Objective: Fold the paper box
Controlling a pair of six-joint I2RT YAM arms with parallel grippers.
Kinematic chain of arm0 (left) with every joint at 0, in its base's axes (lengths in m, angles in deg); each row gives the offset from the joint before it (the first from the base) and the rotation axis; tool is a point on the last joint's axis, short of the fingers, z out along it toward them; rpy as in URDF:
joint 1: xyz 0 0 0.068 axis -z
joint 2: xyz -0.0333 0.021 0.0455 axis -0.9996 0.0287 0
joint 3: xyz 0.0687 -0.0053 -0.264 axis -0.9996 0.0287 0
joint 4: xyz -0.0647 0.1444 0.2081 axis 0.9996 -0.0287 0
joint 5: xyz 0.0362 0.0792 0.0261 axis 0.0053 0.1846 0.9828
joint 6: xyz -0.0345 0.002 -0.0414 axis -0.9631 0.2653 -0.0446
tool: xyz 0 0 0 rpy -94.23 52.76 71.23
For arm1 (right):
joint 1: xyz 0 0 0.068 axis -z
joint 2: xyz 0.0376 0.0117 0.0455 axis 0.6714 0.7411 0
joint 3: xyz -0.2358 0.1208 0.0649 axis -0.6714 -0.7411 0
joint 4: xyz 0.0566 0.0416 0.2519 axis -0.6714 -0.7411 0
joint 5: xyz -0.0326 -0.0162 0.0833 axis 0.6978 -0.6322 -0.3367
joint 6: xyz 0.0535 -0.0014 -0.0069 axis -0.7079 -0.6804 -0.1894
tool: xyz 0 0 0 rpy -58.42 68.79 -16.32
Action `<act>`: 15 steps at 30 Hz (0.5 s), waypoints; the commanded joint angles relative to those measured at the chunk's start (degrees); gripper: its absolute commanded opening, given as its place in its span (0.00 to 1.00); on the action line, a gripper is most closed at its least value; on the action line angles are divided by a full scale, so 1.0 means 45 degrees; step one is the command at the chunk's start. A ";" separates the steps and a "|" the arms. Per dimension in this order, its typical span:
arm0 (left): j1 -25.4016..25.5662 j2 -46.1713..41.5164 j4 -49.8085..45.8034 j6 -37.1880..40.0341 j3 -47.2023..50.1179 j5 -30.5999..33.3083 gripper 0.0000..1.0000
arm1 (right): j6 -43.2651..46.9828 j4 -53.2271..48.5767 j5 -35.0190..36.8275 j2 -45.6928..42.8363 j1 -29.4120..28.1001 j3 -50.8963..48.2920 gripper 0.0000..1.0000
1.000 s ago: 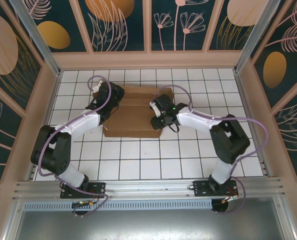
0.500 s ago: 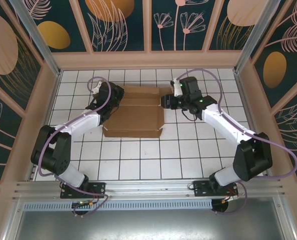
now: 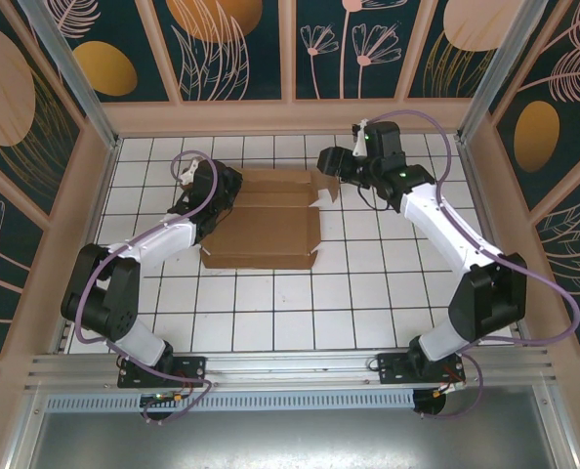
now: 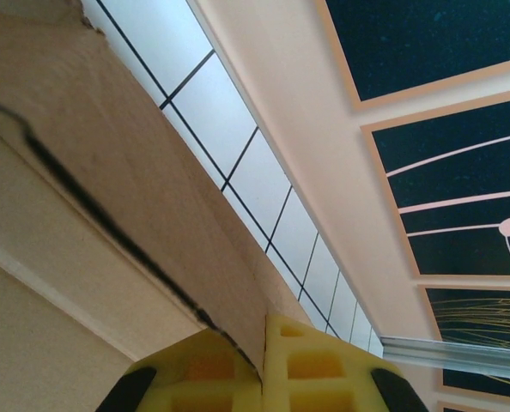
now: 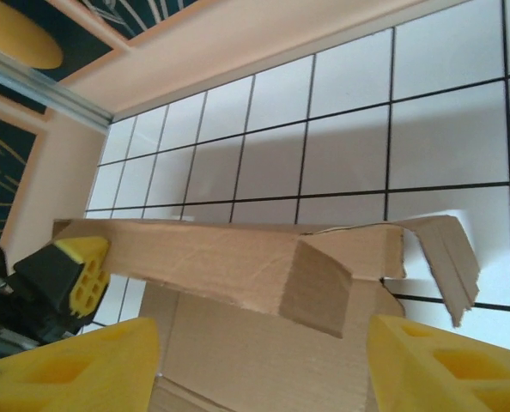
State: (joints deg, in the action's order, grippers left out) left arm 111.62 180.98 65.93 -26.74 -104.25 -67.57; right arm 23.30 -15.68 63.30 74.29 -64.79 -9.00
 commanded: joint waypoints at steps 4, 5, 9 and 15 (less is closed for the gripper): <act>-0.0033 0.0383 -0.0372 0.0025 -0.0203 0.0427 0.00 | -0.1971 0.0581 -0.0066 0.0748 0.0316 0.0562 0.68; -0.0024 0.0413 -0.0383 0.0040 -0.0245 0.0427 0.00 | -0.2187 0.0657 -0.0063 0.0837 0.0347 0.0611 0.68; -0.0034 0.0462 -0.0333 -0.0011 -0.0255 0.0418 0.00 | -0.2550 0.1332 -0.1030 0.1215 0.0358 0.0626 0.68; -0.0032 0.0569 -0.0314 -0.0048 -0.0311 0.0525 0.00 | -0.2890 0.1575 -0.1579 0.1960 0.0083 0.0870 0.68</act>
State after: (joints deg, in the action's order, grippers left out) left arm 111.62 181.92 66.47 -26.78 -104.82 -66.93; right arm 12.32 -11.20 58.69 81.54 -63.76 -6.86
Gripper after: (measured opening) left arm 0.049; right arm 0.682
